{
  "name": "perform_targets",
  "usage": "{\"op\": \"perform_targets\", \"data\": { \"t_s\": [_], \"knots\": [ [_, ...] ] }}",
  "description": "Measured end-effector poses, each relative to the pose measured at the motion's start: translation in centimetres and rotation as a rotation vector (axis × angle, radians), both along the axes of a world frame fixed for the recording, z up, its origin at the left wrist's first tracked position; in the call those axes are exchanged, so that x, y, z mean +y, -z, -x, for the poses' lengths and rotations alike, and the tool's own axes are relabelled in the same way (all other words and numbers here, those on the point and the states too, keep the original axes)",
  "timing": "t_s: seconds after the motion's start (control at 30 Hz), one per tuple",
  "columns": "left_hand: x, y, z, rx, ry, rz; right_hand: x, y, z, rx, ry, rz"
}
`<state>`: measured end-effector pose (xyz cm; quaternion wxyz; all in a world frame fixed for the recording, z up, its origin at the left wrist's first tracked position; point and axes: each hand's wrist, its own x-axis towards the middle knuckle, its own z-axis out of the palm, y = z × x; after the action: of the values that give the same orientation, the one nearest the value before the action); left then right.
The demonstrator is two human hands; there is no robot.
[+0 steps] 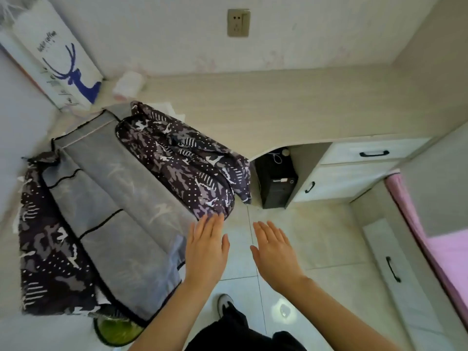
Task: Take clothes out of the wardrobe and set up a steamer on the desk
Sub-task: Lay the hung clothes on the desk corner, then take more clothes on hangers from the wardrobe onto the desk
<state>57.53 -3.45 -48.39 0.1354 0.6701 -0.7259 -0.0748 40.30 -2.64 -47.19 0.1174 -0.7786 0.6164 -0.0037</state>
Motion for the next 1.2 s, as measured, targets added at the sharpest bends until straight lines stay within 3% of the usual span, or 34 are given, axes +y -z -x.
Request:
{"op": "perform_targets", "data": {
  "t_s": [0.27,0.8,1.2],
  "knots": [
    [4.3,-0.6,9.8,0.004,0.252,0.002,8.3,-0.3,9.7,-0.027,0.206,-0.005],
    [22.9,0.7,35.2,0.027,0.74,-0.154,32.1,-0.1,31.0,0.01,0.689,0.026],
    [25.3,0.5,48.8,0.023,1.011,-0.153,37.9,0.1,41.7,-0.035,0.973,-0.005]
  ]
}}
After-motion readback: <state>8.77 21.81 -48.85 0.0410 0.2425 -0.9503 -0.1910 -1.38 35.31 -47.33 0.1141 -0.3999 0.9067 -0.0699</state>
